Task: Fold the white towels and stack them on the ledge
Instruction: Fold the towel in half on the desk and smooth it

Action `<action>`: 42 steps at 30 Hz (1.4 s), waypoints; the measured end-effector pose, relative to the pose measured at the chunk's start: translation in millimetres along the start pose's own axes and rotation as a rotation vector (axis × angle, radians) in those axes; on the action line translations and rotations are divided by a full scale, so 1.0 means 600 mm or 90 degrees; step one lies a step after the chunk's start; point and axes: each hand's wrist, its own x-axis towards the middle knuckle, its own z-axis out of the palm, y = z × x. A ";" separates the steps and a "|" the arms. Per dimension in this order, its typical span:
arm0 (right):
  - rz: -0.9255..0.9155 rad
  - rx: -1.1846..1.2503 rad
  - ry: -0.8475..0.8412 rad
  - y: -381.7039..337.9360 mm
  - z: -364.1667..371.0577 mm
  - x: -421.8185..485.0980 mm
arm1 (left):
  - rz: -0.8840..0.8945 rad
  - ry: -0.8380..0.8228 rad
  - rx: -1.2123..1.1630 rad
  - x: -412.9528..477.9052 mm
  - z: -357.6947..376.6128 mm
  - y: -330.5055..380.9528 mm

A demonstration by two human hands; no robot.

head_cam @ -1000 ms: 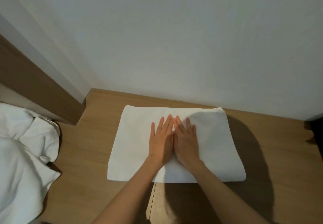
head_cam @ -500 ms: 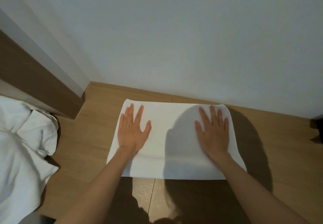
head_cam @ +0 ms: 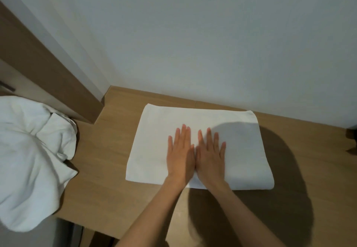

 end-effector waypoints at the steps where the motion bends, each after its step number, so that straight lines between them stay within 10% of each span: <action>1: 0.002 -0.012 -0.004 -0.002 0.005 -0.004 | 0.000 -0.014 0.007 -0.005 0.007 0.003; 15: 0.055 -0.002 0.025 0.141 -0.006 -0.038 | -0.055 -0.019 0.053 -0.046 -0.031 -0.185; 26: 0.253 0.274 0.256 0.191 -0.034 -0.102 | -0.297 0.135 -0.439 -0.129 -0.057 -0.185; 35: 0.371 0.487 0.181 0.215 -0.043 -0.111 | -0.455 0.031 -0.597 -0.101 -0.070 -0.202; 42: 0.242 0.187 0.234 0.225 -0.009 -0.149 | -0.392 0.012 -0.485 -0.118 -0.058 -0.207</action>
